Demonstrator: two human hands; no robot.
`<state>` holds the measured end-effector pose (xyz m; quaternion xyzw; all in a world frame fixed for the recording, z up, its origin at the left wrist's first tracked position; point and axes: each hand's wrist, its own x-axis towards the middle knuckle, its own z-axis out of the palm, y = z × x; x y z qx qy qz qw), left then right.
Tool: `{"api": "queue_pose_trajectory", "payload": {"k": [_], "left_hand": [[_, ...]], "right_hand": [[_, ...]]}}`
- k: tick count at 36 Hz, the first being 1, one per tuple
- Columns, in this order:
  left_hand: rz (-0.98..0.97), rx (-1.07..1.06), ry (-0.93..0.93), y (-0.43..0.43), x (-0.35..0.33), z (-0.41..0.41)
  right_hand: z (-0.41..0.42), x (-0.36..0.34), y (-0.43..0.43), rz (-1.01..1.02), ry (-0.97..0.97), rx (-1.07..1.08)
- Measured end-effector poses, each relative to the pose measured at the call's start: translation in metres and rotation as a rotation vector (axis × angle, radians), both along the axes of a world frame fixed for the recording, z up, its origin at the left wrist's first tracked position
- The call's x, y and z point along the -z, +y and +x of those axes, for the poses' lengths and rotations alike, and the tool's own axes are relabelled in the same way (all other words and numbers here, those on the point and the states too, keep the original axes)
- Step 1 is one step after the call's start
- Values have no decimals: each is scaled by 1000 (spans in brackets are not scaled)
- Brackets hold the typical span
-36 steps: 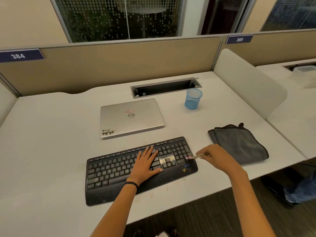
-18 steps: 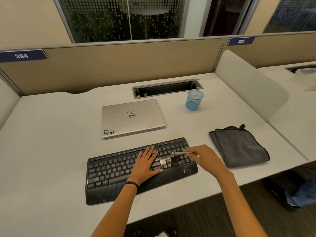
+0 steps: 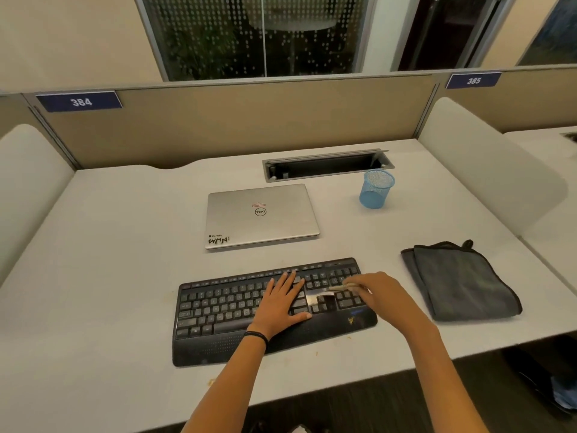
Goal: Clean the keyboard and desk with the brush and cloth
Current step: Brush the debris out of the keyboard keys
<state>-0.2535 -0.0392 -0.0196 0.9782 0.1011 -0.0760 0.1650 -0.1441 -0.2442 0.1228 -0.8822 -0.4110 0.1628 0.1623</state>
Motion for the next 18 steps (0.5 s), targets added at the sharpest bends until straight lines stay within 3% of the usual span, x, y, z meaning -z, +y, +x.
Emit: {"api": "queue_pose_trajectory", "payload": {"k": [18], "left_hand": [[0,-46,11,-6,0,-1]], "right_hand": [[10,-1,0,-117,114,-97]]}}
